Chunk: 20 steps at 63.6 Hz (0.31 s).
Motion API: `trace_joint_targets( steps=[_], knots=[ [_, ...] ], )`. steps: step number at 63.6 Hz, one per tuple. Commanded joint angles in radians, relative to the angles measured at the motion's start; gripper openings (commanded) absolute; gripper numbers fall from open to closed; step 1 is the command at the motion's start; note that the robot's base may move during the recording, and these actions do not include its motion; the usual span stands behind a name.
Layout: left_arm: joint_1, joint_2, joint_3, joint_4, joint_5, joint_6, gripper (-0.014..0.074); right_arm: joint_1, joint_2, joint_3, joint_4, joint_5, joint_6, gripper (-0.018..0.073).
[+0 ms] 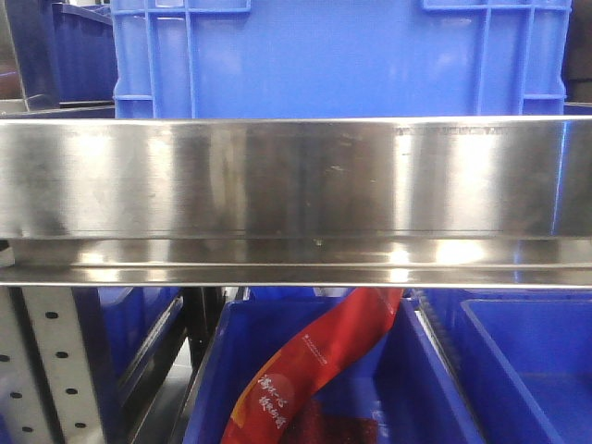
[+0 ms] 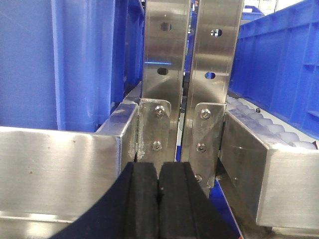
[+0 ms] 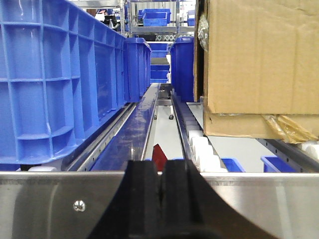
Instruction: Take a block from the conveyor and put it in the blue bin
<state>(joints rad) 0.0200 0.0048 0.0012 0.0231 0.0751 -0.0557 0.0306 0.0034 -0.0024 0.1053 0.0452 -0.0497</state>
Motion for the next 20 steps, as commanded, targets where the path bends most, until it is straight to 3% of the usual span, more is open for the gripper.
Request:
trace_joint_targets(
  steps=[1, 20],
  knots=[
    [0.003, -0.005, -0.001, -0.004, -0.018, 0.000, -0.0111, -0.003, -0.003, 0.002, 0.004, -0.023, 0.003, -0.0153],
    [0.003, -0.005, -0.001, -0.004, -0.018, 0.000, -0.0111, -0.003, -0.003, 0.002, 0.004, -0.023, 0.003, -0.0153]
  ],
)
